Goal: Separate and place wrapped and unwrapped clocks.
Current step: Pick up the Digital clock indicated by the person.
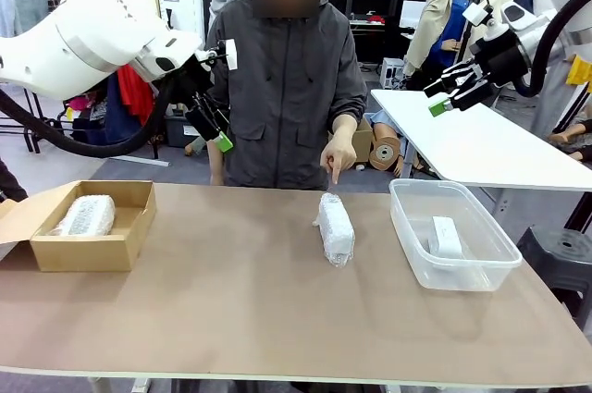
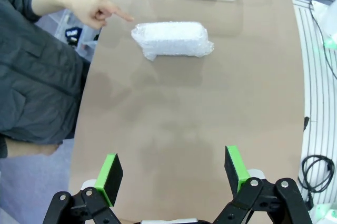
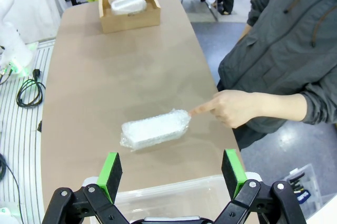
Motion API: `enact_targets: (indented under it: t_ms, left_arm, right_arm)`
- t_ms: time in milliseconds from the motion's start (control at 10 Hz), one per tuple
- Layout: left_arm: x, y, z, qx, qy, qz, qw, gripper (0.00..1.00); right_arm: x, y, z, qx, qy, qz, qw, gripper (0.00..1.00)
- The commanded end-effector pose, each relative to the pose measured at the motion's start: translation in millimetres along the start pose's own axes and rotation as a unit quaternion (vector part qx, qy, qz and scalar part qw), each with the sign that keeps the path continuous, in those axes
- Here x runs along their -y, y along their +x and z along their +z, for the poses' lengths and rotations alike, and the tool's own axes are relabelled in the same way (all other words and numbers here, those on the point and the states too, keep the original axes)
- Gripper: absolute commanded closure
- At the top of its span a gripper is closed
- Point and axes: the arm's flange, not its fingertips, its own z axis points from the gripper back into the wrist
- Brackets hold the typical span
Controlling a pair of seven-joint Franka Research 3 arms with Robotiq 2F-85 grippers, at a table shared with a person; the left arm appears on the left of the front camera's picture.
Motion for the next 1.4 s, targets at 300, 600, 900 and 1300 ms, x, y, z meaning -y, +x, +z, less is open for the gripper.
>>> enact_targets:
  t_ms: [300, 600, 900, 1300]
  left_arm:
    - [18, 72, -44, -0.105, 0.005, 0.192, 0.976, 0.00]
    - [23, 116, -92, -0.133, 0.033, 0.238, 0.962, 0.00]
    - [15, 143, -139, -0.161, 0.048, 0.287, 0.943, 0.00]
    - [5, 162, -163, -0.148, 0.064, 0.299, 0.941, 0.00]
  right_arm:
    - [-2, 1, 1, 0.001, 0.001, 0.003, 1.000, 0.00]
    - [-2, 1, 1, 0.001, 0.001, 0.003, 1.000, 0.00]
    - [-2, 1, 1, 0.001, 0.001, 0.003, 1.000, 0.00]
    - [-2, 1, 1, 0.001, 0.001, 0.003, 1.000, 0.00]
